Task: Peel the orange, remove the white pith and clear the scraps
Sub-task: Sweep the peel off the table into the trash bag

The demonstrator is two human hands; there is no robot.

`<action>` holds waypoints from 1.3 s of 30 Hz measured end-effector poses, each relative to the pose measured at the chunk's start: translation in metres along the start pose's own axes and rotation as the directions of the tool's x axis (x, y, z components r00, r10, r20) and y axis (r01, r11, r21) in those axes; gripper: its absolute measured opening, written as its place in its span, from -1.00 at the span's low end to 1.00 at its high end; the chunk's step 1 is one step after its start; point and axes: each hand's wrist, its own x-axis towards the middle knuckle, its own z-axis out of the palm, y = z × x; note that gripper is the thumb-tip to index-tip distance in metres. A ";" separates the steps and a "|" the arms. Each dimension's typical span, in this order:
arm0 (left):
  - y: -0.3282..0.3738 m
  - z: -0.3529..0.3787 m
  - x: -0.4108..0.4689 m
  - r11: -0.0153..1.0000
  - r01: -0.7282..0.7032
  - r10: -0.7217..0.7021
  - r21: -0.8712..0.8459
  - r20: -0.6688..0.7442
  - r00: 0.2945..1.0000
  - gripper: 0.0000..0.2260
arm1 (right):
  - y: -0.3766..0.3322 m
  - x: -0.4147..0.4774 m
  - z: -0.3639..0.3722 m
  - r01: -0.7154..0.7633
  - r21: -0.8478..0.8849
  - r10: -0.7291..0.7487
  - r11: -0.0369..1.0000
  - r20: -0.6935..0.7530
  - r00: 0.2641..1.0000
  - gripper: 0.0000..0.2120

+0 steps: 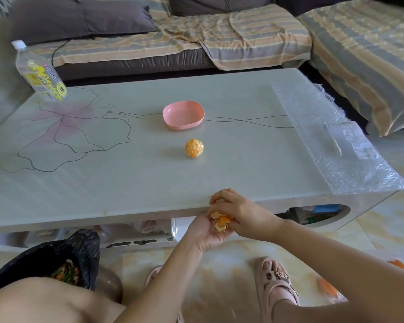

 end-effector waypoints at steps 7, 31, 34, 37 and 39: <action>0.000 0.003 -0.003 1.000 0.020 -0.020 -0.012 -0.041 0.999 -0.88 | -0.007 0.000 0.001 0.029 -0.023 -0.030 0.999 -0.028 0.999 -0.62; 0.003 -0.004 -0.009 0.992 0.121 -0.119 -0.032 0.062 0.991 -0.80 | 0.000 0.002 -0.027 -0.281 0.409 0.392 0.869 -0.219 0.894 -0.67; 0.005 -0.004 -0.012 0.991 0.127 -0.123 -0.046 0.084 0.989 -0.81 | 0.004 0.003 -0.025 -0.327 0.410 0.436 0.851 -0.208 0.875 -0.70; 0.006 -0.005 -0.013 0.991 0.129 -0.125 -0.042 0.079 0.989 -0.83 | 0.003 0.004 -0.021 -0.344 0.407 0.447 0.846 -0.190 0.874 -0.70; 0.005 -0.005 -0.016 0.992 0.127 -0.125 -0.022 0.080 0.989 -0.85 | 0.001 0.005 -0.019 -0.352 0.403 0.449 0.845 -0.178 0.875 -0.71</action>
